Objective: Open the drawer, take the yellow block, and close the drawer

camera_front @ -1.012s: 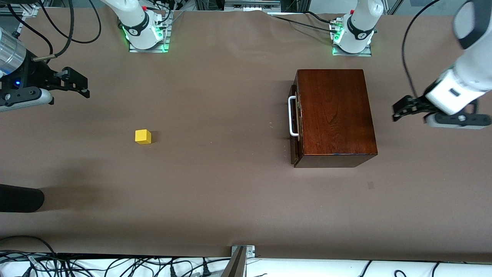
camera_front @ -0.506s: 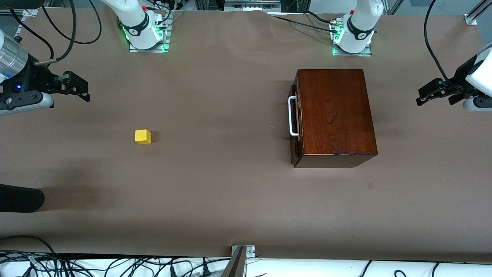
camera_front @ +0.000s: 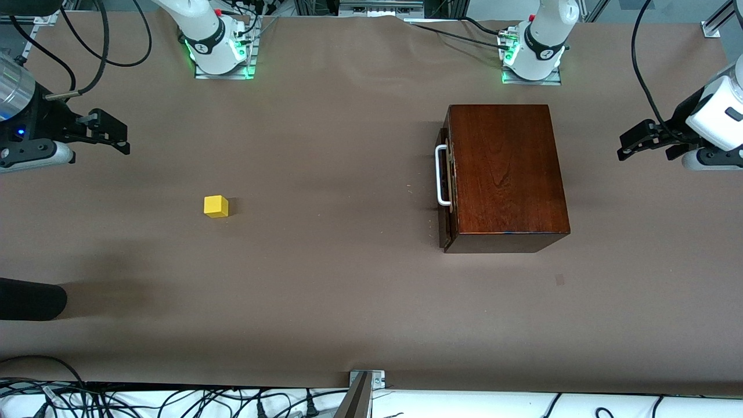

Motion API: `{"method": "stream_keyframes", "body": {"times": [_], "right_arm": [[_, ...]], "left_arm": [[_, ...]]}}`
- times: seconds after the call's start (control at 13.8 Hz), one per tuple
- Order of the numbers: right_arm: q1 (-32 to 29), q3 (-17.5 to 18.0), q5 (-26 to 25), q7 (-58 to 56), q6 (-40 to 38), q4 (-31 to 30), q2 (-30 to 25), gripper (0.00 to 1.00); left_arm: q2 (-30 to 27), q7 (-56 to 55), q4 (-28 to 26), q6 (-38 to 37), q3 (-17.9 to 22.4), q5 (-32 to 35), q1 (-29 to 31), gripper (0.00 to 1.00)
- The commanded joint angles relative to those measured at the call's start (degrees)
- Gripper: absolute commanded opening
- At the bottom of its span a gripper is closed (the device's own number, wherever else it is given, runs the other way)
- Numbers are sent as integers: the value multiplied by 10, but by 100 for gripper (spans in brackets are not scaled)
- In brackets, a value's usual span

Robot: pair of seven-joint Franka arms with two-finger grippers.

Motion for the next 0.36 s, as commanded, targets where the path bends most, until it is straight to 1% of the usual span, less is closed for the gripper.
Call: {"method": "stream_keyframes", "body": {"times": [0.0,0.14,0.29], "right_arm": [[-4,3,-6,-5,2,-1,-2,100],[-3,4,-6,-5,2,-1,-2,100],[-2,4,-6,-5,1,-1,-2,100]], "left_arm": [[4,3,11,-7,12,10,-11,100],[2,2,10,-7,24,10,-25,100],[0,2,9,-8,24,10,-25,100]]}}
